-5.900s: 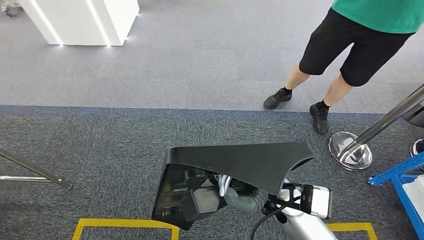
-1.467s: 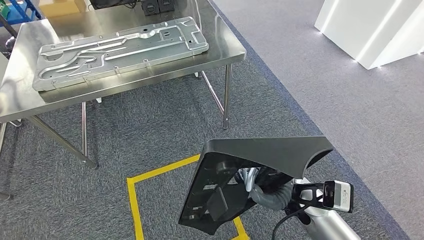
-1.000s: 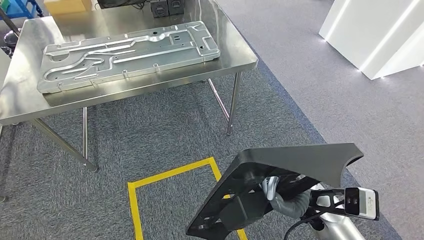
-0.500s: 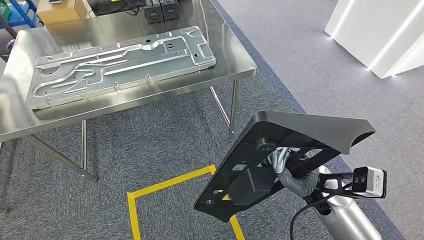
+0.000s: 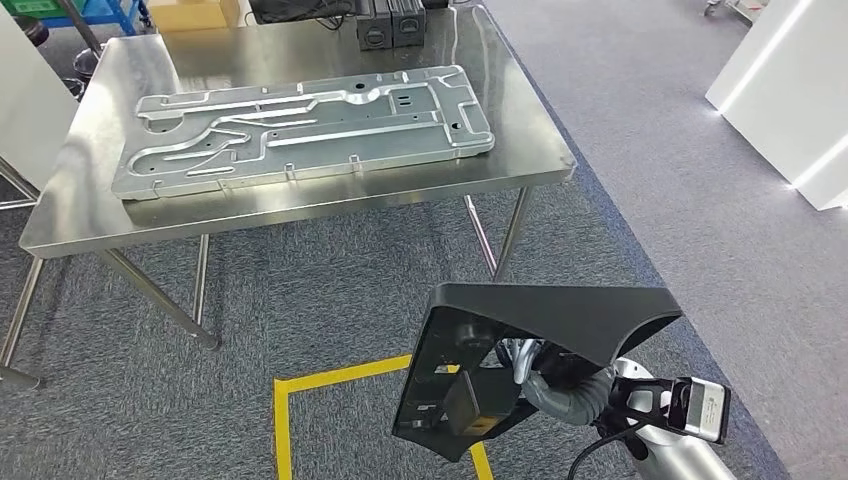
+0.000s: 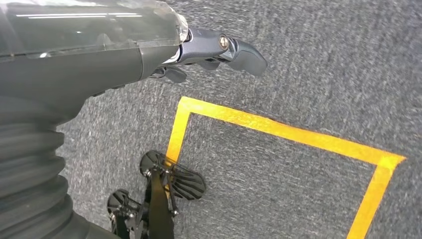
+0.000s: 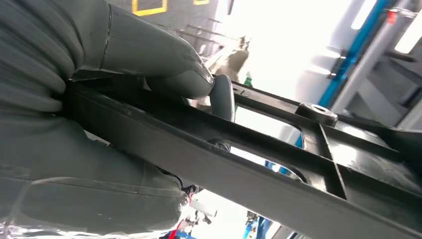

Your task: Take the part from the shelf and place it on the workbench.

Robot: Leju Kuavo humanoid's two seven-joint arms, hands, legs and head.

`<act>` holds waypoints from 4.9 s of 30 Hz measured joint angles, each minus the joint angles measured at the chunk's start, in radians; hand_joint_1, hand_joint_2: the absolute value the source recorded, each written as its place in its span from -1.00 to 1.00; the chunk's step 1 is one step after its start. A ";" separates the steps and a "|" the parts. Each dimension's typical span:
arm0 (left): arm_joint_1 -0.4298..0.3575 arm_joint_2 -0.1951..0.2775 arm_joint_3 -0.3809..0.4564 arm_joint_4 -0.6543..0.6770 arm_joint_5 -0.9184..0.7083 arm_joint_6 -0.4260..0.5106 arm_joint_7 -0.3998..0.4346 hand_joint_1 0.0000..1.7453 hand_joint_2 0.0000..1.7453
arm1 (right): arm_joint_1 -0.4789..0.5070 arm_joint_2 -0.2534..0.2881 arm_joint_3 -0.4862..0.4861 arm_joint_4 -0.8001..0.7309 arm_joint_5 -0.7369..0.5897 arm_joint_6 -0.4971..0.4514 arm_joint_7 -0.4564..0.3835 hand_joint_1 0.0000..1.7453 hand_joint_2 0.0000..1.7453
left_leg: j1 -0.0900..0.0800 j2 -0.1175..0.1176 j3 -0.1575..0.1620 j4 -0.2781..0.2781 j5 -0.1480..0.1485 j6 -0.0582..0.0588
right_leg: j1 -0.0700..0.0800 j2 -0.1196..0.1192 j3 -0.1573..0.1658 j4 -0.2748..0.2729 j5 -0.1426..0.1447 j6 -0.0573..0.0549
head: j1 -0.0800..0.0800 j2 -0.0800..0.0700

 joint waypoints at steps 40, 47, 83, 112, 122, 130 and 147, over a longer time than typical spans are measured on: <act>-0.007 0.004 0.005 0.000 -0.002 -0.004 0.005 -1.00 1.00 | -0.223 0.014 0.159 0.103 -0.128 -0.085 0.000 0.96 1.00 | 0.003 0.007 0.068 0.039 -0.071 -0.053 | 0.004 0.004 0.079 -0.275 0.168 -0.045 | -0.001 0.000; -0.006 0.006 0.005 0.000 -0.009 -0.006 0.003 -1.00 1.00 | -0.215 0.015 0.175 0.085 -0.111 -0.109 0.000 0.96 1.00 | 0.012 0.017 -0.101 0.249 -0.111 -0.069 | 0.002 0.002 0.138 -0.279 0.123 -0.054 | -0.001 0.000; -0.007 0.005 0.008 0.000 0.020 -0.019 -0.011 -1.00 1.00 | -0.102 0.142 0.068 -0.130 0.092 -0.144 0.000 0.96 1.00 | 0.003 0.024 -0.016 0.019 -0.017 -0.045 | 0.008 0.004 0.172 -0.275 0.094 -0.034 | 0.000 0.000; -0.011 -0.012 0.007 0.000 -0.032 -0.061 -0.046 -1.00 1.00 | -0.687 0.152 -0.288 0.381 0.380 -0.378 0.064 0.96 1.00 | 0.016 0.024 -0.052 0.049 0.014 -0.059 | 0.002 0.007 0.096 -0.272 0.155 -0.044 | 0.000 0.000; -0.043 -0.019 -0.009 0.000 -0.055 -0.072 -0.068 -1.00 1.00 | -1.030 0.354 0.127 1.049 1.172 -0.492 0.430 0.96 1.00 | 0.011 0.023 -0.026 0.004 0.020 -0.017 | -0.001 0.004 -0.054 0.009 0.042 -0.009 | 0.000 0.000; -0.051 -0.048 -0.029 0.004 -0.069 -0.082 -0.094 -1.00 1.00 | -1.052 0.540 0.368 1.393 1.320 -0.268 0.637 0.96 1.00 | 0.012 -0.004 -0.018 0.010 -0.003 -0.043 | 0.017 0.006 0.042 -0.267 0.189 -0.048 | 0.000 0.000; -0.058 -0.057 -0.048 0.006 -0.082 -0.078 -0.077 -1.00 -1.00 | -1.014 0.570 0.421 1.534 1.315 -0.360 0.703 -1.00 -1.00 | 0.033 0.016 -0.050 0.028 0.021 -0.053 | -0.012 0.015 0.085 -0.254 0.139 -0.007 | 0.001 0.000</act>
